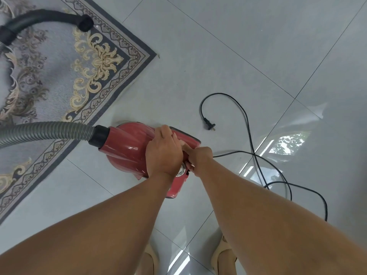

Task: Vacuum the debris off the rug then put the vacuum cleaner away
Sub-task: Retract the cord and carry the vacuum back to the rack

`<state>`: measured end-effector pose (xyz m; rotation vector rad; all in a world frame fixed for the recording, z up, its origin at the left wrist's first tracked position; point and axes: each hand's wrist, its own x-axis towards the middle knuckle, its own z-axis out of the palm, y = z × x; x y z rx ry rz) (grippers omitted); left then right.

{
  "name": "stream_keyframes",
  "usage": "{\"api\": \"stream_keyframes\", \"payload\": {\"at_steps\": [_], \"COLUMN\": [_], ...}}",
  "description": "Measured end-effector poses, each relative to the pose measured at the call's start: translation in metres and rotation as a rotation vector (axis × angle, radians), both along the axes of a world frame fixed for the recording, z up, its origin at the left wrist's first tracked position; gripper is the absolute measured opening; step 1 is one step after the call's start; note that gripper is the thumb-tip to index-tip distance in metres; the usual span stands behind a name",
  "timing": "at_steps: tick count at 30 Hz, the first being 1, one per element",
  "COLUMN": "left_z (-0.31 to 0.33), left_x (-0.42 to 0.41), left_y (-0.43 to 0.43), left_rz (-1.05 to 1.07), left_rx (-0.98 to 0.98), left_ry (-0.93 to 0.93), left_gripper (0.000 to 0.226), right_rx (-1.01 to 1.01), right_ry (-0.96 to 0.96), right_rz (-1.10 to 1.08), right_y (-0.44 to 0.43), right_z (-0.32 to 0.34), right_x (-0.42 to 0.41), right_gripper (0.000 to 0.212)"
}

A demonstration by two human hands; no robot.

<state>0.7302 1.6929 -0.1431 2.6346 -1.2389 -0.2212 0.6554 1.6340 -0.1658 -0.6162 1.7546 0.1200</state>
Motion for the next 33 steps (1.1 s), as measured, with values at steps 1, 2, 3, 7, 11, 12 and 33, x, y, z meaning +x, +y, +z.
{"api": "stream_keyframes", "payload": {"at_steps": [1, 2, 3, 7, 11, 12, 33], "left_z": [0.0, 0.0, 0.0, -0.003, -0.002, -0.001, 0.0], "left_x": [0.0, 0.0, 0.0, 0.0, 0.0, 0.0, -0.001], "left_y": [0.001, 0.0, 0.0, -0.001, 0.0, -0.001, -0.002], "left_rz": [0.002, 0.0, -0.005, -0.017, -0.013, -0.012, -0.021], "left_rx": [0.002, 0.003, 0.005, 0.009, 0.028, 0.031, 0.029], "left_ry": [-0.005, -0.012, -0.018, -0.066, -0.06, -0.057, -0.06], "left_gripper": [0.031, 0.031, 0.031, 0.028, 0.03, 0.03, 0.031], "right_rx": [0.026, 0.033, 0.031, -0.005, -0.023, -0.023, 0.048], "right_ry": [-0.028, -0.05, -0.051, -0.029, -0.014, -0.01, -0.111], "right_rz": [-0.018, -0.009, 0.022, 0.0, -0.036, -0.041, -0.072], "right_y": [-0.002, -0.004, -0.003, 0.002, 0.002, 0.002, 0.0], "right_z": [0.004, 0.005, 0.005, 0.005, -0.001, 0.0, 0.004], "right_x": [0.0, 0.0, -0.001, 0.006, 0.008, 0.008, -0.002], "right_gripper": [0.049, 0.048, 0.048, 0.053, 0.049, 0.047, 0.045]}}
